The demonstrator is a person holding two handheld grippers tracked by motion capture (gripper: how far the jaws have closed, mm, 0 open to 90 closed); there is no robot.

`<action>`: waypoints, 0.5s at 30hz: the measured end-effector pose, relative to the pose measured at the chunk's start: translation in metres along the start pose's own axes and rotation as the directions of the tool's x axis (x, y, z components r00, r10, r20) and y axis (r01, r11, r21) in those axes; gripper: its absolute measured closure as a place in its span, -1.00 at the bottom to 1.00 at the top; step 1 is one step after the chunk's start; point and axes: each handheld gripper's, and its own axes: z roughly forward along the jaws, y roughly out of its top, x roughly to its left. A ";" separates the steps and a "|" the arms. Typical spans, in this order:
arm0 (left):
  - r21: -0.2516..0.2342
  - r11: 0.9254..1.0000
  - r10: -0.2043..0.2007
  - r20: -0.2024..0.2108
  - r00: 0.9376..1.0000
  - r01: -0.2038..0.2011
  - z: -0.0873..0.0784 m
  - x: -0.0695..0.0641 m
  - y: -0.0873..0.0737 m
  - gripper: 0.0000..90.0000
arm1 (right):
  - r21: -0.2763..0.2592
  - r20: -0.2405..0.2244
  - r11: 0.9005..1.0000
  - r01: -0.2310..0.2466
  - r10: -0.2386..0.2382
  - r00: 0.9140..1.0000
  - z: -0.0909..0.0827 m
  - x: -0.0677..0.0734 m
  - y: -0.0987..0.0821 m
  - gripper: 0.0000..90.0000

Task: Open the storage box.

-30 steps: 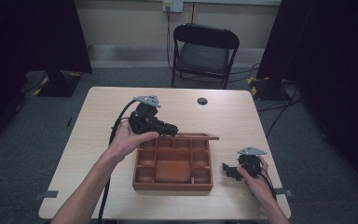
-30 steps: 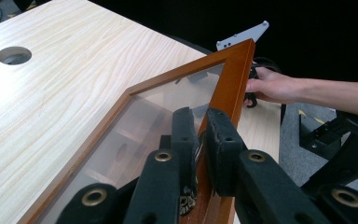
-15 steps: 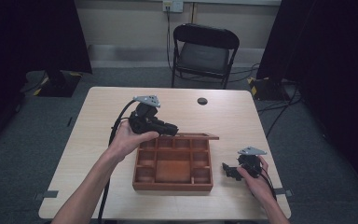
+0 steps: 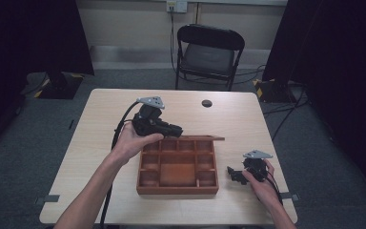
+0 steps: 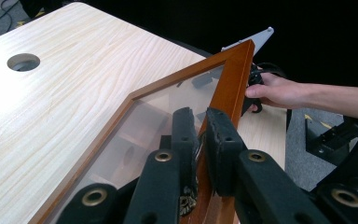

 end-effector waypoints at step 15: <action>-0.026 1.000 0.006 -0.028 1.000 -0.007 -0.002 0.003 0.006 0.86 | 0.000 0.000 1.000 0.000 0.000 1.000 0.000 0.000 0.000 -0.87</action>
